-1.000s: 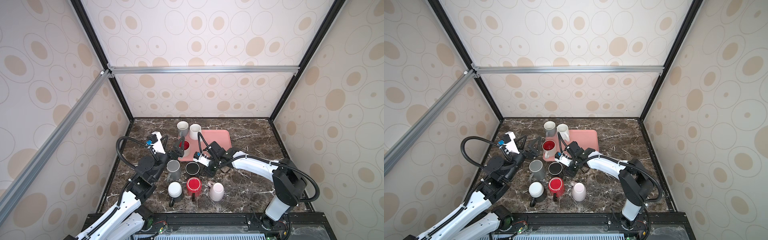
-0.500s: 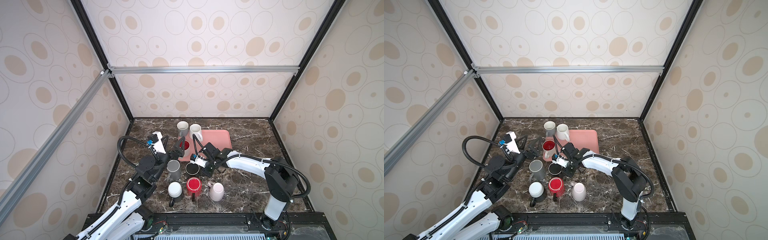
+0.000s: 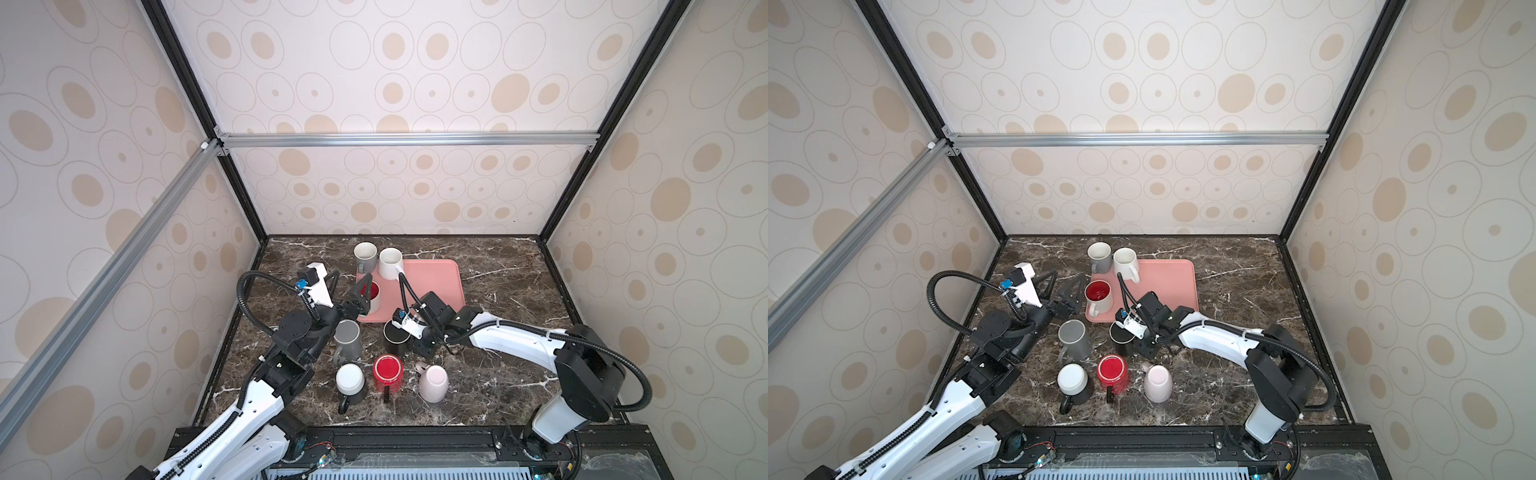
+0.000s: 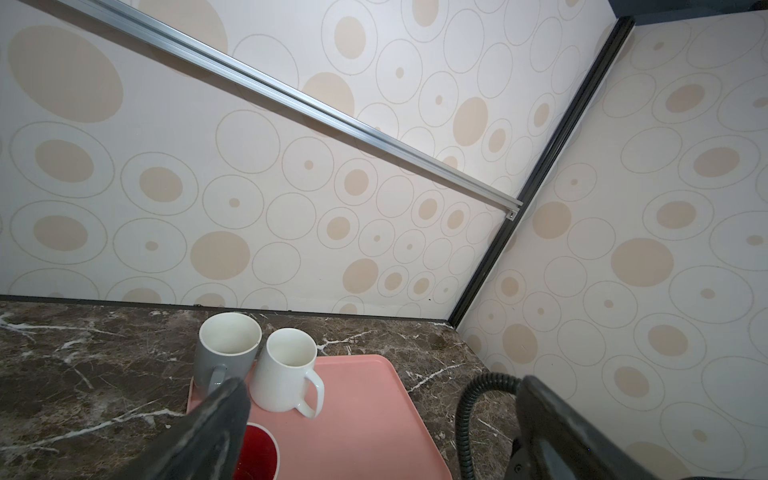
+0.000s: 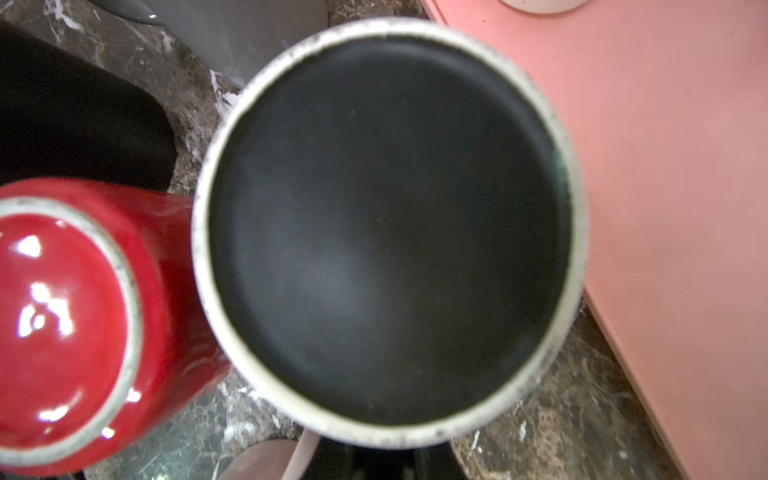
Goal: Turn the mug right side up
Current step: 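Lower the right gripper onto the upside-down black mug and grasp it, then lift the black mug with the right gripper toward the left gripper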
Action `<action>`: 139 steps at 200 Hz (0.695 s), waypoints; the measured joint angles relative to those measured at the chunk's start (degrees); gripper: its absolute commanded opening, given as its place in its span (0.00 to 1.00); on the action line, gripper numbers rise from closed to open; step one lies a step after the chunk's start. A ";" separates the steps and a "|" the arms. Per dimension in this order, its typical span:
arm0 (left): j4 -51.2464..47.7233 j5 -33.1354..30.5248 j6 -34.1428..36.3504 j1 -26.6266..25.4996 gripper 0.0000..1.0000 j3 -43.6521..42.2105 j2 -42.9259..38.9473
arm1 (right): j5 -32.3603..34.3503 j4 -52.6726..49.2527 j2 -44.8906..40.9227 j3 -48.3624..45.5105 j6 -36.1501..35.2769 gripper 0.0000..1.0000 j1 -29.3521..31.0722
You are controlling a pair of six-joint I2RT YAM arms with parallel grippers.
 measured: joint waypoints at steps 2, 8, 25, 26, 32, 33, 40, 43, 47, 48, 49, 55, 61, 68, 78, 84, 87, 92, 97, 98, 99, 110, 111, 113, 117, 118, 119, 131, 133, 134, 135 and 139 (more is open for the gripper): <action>0.07 0.02 0.00 0.00 0.99 -0.02 0.02 | 0.00 0.13 -0.37 -0.20 0.20 0.00 -0.07; 0.39 0.11 -0.02 0.00 0.99 -0.09 0.11 | 0.02 0.63 -1.40 -0.66 0.81 0.00 -0.22; 1.70 0.39 -0.39 0.00 0.99 -0.79 0.15 | -0.35 2.82 -3.87 -1.64 2.56 0.00 -0.83; 1.77 0.42 -0.39 0.00 0.99 -0.83 0.15 | -0.39 3.02 -4.07 -1.70 2.71 0.00 -0.94; 2.51 0.52 -0.50 0.00 0.99 -1.27 0.15 | -0.68 3.96 -4.83 -2.01 3.48 0.00 -1.31; 2.64 0.55 -0.55 0.00 0.99 -1.36 0.15 | -0.74 4.24 -5.07 -2.12 3.67 0.00 -1.46; 3.34 0.85 -0.68 0.00 0.99 -1.81 0.15 | -1.27 5.75 -6.16 -2.73 4.68 0.00 -2.19; 3.58 0.94 -0.72 0.00 0.99 -2.01 0.15 | -1.55 6.32 -6.58 -3.02 5.18 0.00 -2.47; 3.87 1.31 -0.81 0.00 0.99 -2.16 0.22 | -1.81 7.32 -7.43 -3.54 5.79 0.00 -3.08; 3.98 1.29 -0.81 0.00 1.00 -2.23 0.24 | -1.86 7.48 -7.54 -3.63 5.90 0.00 -3.17; 4.00 1.31 -0.81 0.00 0.99 -2.25 0.24 | -1.97 7.76 -7.80 -3.82 6.12 0.00 -3.34; 4.44 1.75 -0.90 0.02 0.99 -2.38 0.42 | -2.25 9.05 -9.03 -4.63 7.23 0.00 -4.17; 4.94 2.27 -1.03 0.00 1.00 -2.43 0.70 | -2.49 10.27 -10.40 -5.53 8.44 0.00 -5.11; 5.55 2.91 -1.20 0.00 0.99 -2.40 1.11 | -2.86 11.78 -12.11 -6.60 9.99 0.00 -6.29; 6.47 3.98 -1.57 0.00 0.99 -2.40 1.86 | -3.13 13.51 -14.16 -7.72 12.11 0.00 -7.69; 7.17 4.66 -1.90 0.00 0.98 -2.43 2.45 | -3.19 14.86 -15.30 -8.31 13.44 0.00 -8.52; 7.54 5.01 -2.03 0.02 0.97 -2.43 2.78 | -3.23 15.41 -15.80 -8.57 14.03 0.00 -8.87; 8.22 5.70 -2.38 0.02 0.97 -2.45 3.28 | -3.32 16.68 -16.70 -8.98 15.26 0.00 -9.49; 9.05 6.51 -2.67 0.02 0.96 -2.54 3.91 | -3.41 17.88 -17.49 -9.35 16.44 0.00 -9.97; 9.16 6.64 -2.71 0.02 0.96 -2.54 4.00 | -3.43 18.05 -17.59 -9.38 16.57 0.00 -10.01; 9.35 6.88 -2.86 0.04 0.96 -2.58 4.20 | -3.45 18.38 -17.79 -9.49 16.87 0.00 -10.12; 11.37 8.57 -3.65 0.11 0.95 -2.95 5.49 | -3.72 20.90 -19.17 -9.94 18.93 0.00 -10.73; 11.50 8.72 -3.74 0.11 0.95 -2.99 5.57 | -3.78 21.24 -19.32 -9.97 19.17 0.00 -10.78; 11.85 9.05 -3.89 0.13 0.94 -3.06 5.86 | -3.85 21.68 -19.54 -10.01 19.50 0.00 -10.82; 12.50 9.68 -4.20 0.15 0.94 -3.19 6.32 | -4.00 22.49 -19.93 -10.08 20.09 0.00 -10.91; 12.79 9.94 -4.39 0.15 0.94 -3.26 6.51 | -4.09 22.84 -20.09 -10.10 20.33 0.00 -10.93; 12.94 10.08 -4.46 0.17 0.94 -3.28 6.62 | -4.15 23.02 -20.17 -10.10 20.46 0.00 -10.95; 15.21 12.31 -5.55 0.35 0.92 -3.82 8.11 | -5.29 26.21 -21.29 -10.12 22.21 0.00 -11.10; 15.58 12.72 -5.73 0.37 0.92 -3.91 8.37 | -5.57 26.84 -21.49 -10.12 22.58 0.00 -11.15; 15.76 12.87 -5.81 0.37 0.92 -3.96 8.46 | -5.66 27.06 -21.55 -10.12 22.71 0.00 -11.17; 16.06 13.18 -5.90 0.39 0.92 -4.04 8.59 | -5.81 27.50 -21.66 -10.12 22.97 0.00 -11.19; 16.68 13.79 -6.23 0.46 0.92 -4.17 8.98 | -6.40 28.79 -21.99 -10.12 23.50 0.00 -11.26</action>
